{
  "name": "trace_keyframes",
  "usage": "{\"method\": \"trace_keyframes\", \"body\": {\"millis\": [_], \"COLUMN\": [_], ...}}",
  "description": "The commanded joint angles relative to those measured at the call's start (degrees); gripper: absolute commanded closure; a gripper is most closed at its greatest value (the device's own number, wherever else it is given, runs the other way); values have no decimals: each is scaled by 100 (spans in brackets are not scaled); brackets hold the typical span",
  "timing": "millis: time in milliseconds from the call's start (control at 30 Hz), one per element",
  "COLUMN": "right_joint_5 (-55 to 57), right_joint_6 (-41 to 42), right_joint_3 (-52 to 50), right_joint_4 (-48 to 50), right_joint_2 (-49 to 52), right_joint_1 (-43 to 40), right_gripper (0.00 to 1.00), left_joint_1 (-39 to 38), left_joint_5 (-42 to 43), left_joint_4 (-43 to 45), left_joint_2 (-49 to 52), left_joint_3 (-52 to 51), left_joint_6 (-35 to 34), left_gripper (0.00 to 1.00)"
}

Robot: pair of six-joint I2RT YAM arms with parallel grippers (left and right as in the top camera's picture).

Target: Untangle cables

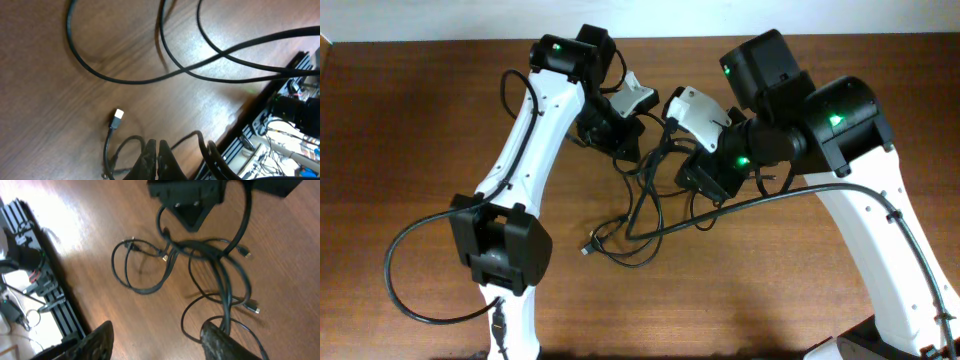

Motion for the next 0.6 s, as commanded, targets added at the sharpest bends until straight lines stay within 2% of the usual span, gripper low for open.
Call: {"method": "trace_keyframes", "body": {"millis": [0,133,200,267,300,333,367,500,567], "right_joint_5": [177,977,1058,1056,1056,1054,1056,1080,1733], "right_joint_6": [-15,-15,-37,-35,-35,-35,-31,664,1182], "right_joint_3": [-15,-15,-15,-15,-15,-26,-31,-28,-22], "right_joint_4": [168,162,166,160,157,140,96,-122,-162], "right_joint_2": [83,494,804,1121,1259,1294,1294,1268,1029], "right_joint_1": [20,15,15,15,15,15,15,15,9], "right_gripper": [45,46,46,51,57,73,96,96,96], "left_joint_1": [-173,-208,-208,-210,-208,-208,-208,-208,-203], "left_joint_5": [-9,-55,-55,-55,-57,-59,-57,-208,-538], "left_joint_4": [-160,-177,-201,-210,-221,-221,-219,-219,-140], "left_joint_2": [-2,-2,-2,-2,-2,-2,-2,-2,-2], "left_joint_3": [2,2,2,2,2,2,2,2,2], "left_joint_6": [90,90,92,92,92,92,92,90,87], "left_gripper": [100,100,100,100,100,100,100,100,100]}}
